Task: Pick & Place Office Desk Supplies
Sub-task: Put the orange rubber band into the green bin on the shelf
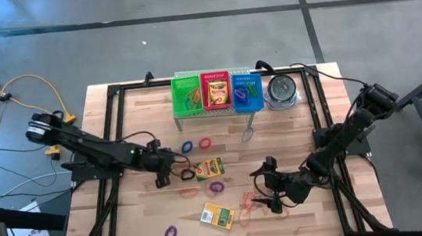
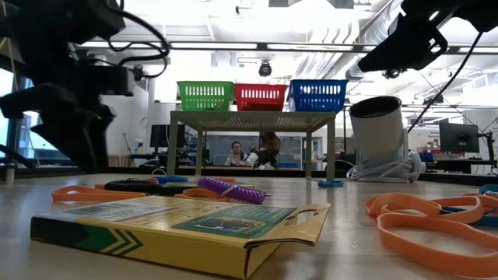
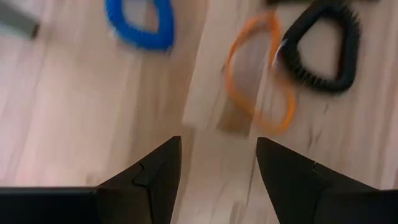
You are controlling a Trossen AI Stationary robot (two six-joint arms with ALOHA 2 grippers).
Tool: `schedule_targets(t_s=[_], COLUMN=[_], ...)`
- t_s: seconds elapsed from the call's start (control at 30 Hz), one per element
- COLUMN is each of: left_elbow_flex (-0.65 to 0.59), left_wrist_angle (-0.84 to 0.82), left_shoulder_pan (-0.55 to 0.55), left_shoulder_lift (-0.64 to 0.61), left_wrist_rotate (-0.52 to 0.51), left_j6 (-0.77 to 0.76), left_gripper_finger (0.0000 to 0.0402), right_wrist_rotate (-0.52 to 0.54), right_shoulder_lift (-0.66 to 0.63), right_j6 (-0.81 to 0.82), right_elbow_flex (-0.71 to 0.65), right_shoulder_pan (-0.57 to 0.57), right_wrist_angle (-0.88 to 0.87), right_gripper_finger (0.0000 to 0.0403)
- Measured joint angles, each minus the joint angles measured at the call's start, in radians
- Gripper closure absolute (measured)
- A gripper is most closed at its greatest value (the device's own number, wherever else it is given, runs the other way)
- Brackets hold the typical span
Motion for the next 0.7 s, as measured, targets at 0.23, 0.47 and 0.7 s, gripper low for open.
schedule_targets(t_s=[0.23, 0.47, 0.7], left_elbow_flex=[0.0, 0.001, 0.001], left_wrist_angle=[0.157, 0.245, 0.25], left_shoulder_pan=[0.007, 0.058, 0.112], left_shoulder_lift=[0.05, 0.064, 0.093], left_wrist_rotate=[0.001, 0.003, 0.021], left_j6=[0.061, 0.008, -0.037], left_gripper_finger=[0.0202, 0.0202, 0.0202], right_wrist_rotate=[0.0, 0.002, 0.004], right_shoulder_lift=[0.0, 0.0, 0.0], right_j6=[0.0, 0.0, 0.0], right_elbow_flex=[0.0, 0.0, 0.0], right_shoulder_pan=[0.0, -0.002, -0.002], right_wrist_angle=[0.0, -0.002, -0.001], right_gripper_finger=[0.0008, 0.0008, 0.0008])
